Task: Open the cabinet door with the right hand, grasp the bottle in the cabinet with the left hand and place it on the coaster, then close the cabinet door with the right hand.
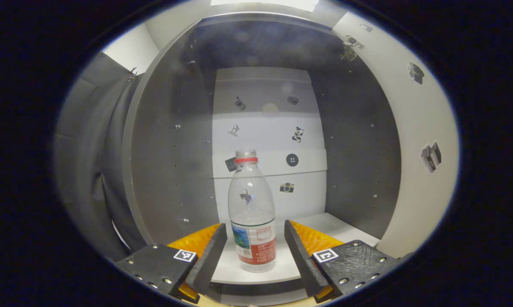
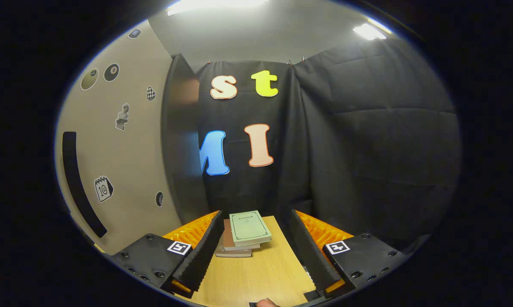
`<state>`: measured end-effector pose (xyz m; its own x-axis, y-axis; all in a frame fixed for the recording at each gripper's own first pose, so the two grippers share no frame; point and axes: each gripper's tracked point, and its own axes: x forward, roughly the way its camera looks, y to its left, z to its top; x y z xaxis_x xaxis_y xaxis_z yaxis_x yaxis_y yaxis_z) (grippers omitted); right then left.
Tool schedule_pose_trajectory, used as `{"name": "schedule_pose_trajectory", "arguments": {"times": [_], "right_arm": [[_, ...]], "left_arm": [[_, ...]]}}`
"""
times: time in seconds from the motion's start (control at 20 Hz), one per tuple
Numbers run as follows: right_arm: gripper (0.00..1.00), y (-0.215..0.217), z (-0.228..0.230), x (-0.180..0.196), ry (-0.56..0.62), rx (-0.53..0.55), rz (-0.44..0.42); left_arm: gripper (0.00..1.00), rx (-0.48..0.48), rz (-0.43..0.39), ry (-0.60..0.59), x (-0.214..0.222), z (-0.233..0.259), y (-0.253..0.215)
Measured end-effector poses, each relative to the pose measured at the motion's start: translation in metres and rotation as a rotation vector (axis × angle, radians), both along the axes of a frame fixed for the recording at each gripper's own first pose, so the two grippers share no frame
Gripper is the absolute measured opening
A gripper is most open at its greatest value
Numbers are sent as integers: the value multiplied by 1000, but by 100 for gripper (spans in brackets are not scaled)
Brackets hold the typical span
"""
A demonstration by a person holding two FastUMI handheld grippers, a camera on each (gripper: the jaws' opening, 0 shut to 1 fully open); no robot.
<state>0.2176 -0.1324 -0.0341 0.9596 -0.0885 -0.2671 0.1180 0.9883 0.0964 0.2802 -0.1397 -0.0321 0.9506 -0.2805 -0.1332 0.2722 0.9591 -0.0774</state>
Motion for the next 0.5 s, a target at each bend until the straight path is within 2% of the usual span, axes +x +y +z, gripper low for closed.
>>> {"name": "schedule_pose_trajectory", "arguments": {"times": [0.35,0.5], "right_arm": [[99,6,-10,11,33,-6,1],[95,5,-13,13,42,-2,-5]], "left_arm": [[82,-6,-12,20,26,-12,-4],[82,-10,1,42,33,-19,-3]]}}
